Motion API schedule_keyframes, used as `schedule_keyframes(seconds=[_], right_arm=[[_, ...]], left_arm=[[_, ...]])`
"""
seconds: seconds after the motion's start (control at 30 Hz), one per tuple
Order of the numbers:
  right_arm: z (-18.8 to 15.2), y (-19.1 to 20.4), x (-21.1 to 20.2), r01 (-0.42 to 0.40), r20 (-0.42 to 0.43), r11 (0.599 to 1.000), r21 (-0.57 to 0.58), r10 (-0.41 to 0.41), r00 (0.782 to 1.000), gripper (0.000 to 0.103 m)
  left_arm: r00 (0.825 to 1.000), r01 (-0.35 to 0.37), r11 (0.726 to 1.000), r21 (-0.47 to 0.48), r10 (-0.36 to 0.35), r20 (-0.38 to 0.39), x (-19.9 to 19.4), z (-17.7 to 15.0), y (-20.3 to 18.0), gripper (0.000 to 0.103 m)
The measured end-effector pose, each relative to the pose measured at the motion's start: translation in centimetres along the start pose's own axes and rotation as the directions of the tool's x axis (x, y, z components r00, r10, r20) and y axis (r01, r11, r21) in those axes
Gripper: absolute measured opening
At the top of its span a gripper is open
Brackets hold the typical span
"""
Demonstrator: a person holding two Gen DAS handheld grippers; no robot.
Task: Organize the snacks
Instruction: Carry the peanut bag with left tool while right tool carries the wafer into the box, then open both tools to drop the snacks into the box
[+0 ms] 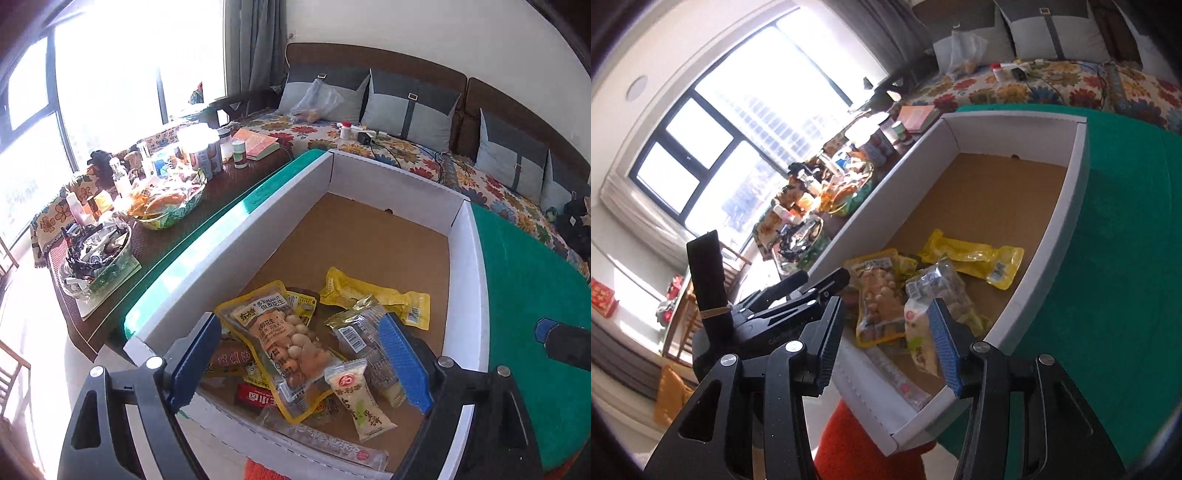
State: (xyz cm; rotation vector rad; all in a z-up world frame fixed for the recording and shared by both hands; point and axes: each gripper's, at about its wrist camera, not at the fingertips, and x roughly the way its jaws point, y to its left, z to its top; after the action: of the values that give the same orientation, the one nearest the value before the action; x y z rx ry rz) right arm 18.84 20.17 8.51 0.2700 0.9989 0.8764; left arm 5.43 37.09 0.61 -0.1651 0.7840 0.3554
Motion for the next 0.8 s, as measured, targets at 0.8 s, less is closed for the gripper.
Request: schedule_keyframes(seconds=[0.8], right_arm=[[-1.0,4.3,-2.1,0.369,0.062,0.902,-0.225,-0.364,0.929,0.077]], left_arm=[[0.987,-0.161,0.987,0.006,0.161,-0.026,-5.7,-1.6,-2.2,0.103]])
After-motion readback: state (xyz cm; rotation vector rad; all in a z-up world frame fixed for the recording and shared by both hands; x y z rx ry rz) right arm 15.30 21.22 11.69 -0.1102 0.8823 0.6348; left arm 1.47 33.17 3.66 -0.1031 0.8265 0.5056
